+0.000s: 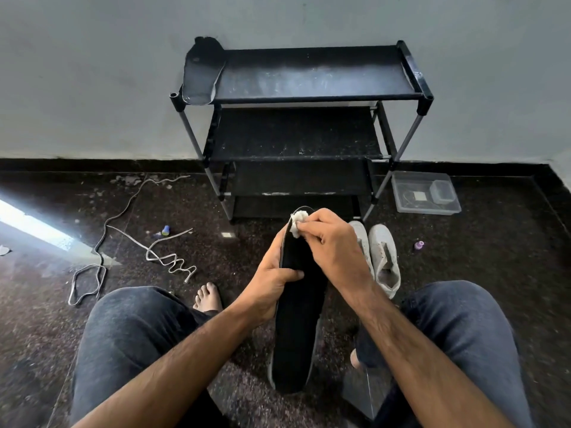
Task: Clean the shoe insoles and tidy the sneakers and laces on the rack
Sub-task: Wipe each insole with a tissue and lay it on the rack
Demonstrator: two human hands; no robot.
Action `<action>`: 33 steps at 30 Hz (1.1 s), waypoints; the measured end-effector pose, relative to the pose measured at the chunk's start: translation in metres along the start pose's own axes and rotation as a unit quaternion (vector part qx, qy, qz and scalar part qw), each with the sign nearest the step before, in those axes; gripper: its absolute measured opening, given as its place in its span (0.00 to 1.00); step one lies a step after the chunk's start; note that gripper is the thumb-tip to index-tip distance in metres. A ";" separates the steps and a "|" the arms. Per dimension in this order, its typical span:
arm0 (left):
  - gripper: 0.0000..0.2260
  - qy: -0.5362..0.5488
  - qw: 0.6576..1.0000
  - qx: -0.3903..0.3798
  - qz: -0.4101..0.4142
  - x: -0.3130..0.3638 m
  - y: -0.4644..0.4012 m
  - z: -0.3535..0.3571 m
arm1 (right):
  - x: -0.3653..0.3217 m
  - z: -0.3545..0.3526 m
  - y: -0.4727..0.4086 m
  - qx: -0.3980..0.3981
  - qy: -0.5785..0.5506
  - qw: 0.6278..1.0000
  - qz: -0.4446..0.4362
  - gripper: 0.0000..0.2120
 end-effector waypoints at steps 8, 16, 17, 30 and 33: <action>0.40 -0.012 1.000 0.019 -0.021 -0.009 0.001 0.001 | 0.037 -0.028 -0.008 0.095 -0.003 0.986 0.140 0.10; 0.40 -0.037 0.999 -0.005 -0.007 -0.005 0.002 0.002 | 0.004 -0.006 -0.001 0.012 0.009 1.000 0.006 0.08; 0.41 -0.041 0.999 -0.014 -0.003 -0.004 0.003 0.002 | 0.010 -0.008 -0.003 0.027 0.012 0.999 0.022 0.08; 0.38 -0.037 0.998 0.057 0.004 -0.008 -0.003 -0.004 | -0.008 -0.001 0.012 -0.057 -0.023 0.998 0.010 0.07; 0.40 -0.027 0.998 0.049 0.011 -0.004 -0.003 -0.006 | 0.001 0.005 0.007 -0.047 0.004 0.999 0.009 0.06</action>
Point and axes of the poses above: each hand's wrist, its own y-axis away from the middle knuckle, its own z-axis out of the palm, x = y × z, the point moved 3 cm from there along -y, towards the middle knuckle, and after that the axes turned 4 degrees about x, right-handed, at the moved point
